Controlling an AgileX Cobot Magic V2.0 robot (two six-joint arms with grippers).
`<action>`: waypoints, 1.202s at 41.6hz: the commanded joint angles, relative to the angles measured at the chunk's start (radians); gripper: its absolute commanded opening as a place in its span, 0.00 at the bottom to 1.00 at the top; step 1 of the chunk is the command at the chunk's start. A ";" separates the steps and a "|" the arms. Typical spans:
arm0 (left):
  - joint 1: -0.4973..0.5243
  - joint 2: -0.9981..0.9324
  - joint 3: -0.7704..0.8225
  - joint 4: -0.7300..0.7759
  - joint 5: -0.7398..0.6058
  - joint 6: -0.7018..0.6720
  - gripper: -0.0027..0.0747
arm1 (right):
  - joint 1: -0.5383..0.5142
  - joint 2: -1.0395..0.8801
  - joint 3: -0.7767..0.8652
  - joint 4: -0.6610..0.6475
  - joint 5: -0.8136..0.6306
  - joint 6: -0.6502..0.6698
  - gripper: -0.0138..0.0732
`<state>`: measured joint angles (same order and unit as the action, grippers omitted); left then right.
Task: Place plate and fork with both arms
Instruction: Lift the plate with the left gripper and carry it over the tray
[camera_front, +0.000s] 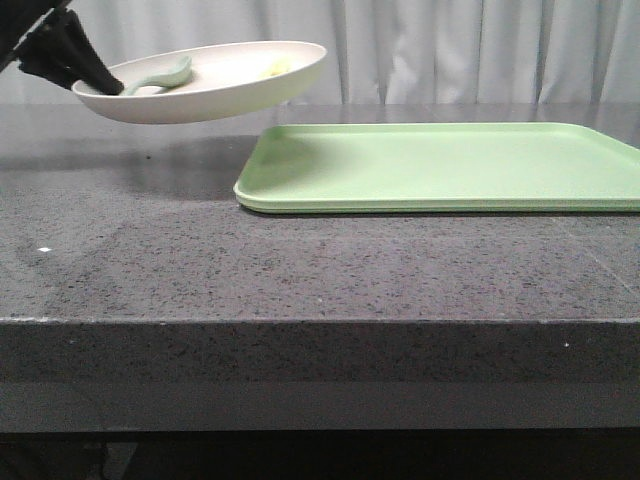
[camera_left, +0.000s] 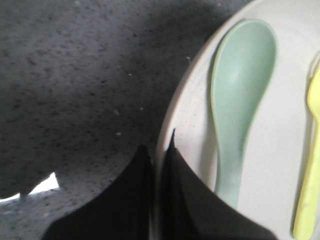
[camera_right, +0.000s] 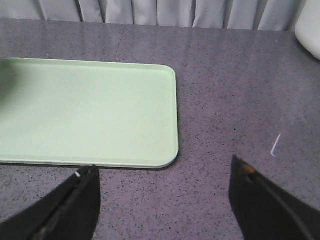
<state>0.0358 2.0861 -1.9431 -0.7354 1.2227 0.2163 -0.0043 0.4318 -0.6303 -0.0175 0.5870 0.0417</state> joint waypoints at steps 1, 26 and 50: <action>-0.068 -0.079 -0.035 -0.027 -0.058 -0.067 0.01 | -0.004 0.014 -0.035 -0.013 -0.074 -0.003 0.80; -0.378 0.015 -0.169 0.054 -0.264 -0.330 0.01 | -0.004 0.014 -0.035 -0.013 -0.074 -0.003 0.80; -0.540 0.165 -0.392 0.368 -0.244 -0.664 0.01 | -0.004 0.014 -0.035 -0.013 -0.074 -0.003 0.80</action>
<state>-0.4906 2.3204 -2.2945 -0.3761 1.0275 -0.3988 -0.0043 0.4318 -0.6303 -0.0175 0.5870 0.0417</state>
